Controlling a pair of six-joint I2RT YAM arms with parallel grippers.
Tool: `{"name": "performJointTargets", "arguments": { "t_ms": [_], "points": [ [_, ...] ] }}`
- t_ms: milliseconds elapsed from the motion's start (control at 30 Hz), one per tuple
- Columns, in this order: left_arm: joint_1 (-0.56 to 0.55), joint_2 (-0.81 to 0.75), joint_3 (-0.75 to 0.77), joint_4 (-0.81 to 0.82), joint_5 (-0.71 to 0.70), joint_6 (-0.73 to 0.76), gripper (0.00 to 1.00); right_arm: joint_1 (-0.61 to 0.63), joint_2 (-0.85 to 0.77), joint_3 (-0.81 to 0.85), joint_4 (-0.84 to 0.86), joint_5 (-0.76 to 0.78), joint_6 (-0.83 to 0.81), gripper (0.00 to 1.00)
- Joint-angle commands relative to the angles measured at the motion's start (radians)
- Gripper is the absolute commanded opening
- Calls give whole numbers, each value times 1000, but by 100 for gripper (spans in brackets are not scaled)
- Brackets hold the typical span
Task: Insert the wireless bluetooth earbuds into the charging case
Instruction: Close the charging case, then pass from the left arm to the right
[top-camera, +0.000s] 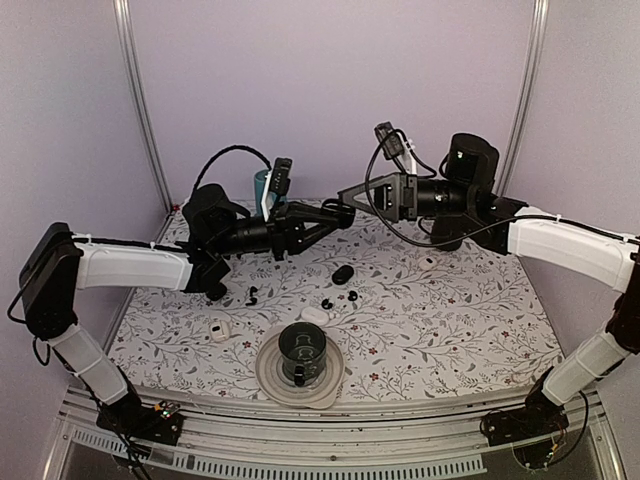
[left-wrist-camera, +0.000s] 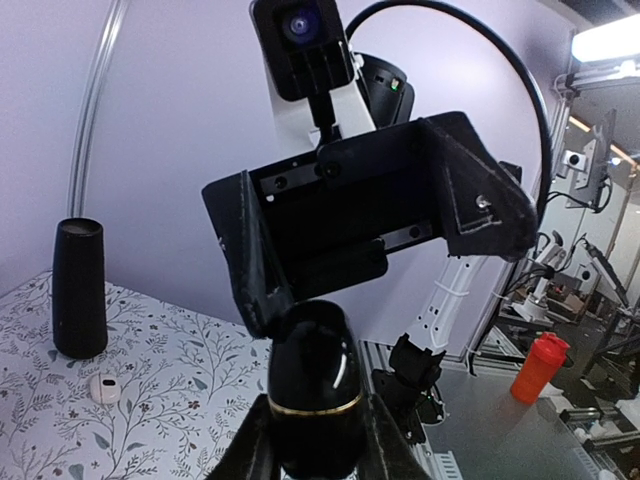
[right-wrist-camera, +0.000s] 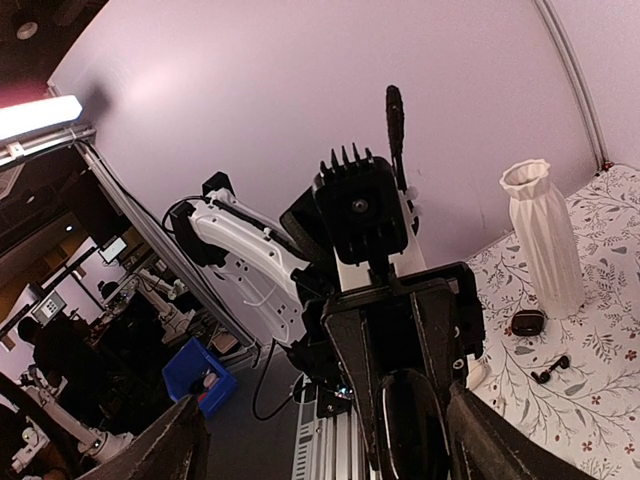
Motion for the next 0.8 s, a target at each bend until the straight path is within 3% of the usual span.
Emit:
{"name": "performJointTargets", "arguments": {
  "t_ms": [0, 300, 767],
  "points": [
    [18, 14, 29, 12, -15, -34, 0, -1, -48, -36, 26, -3, -12, 79],
    [18, 18, 34, 53, 12, -85, 0, -1, -80, -67, -72, 177, -89, 66],
    [20, 76, 70, 98, 5, -249, 0, -1, -52, -81, -40, 170, -70, 43]
  ]
}}
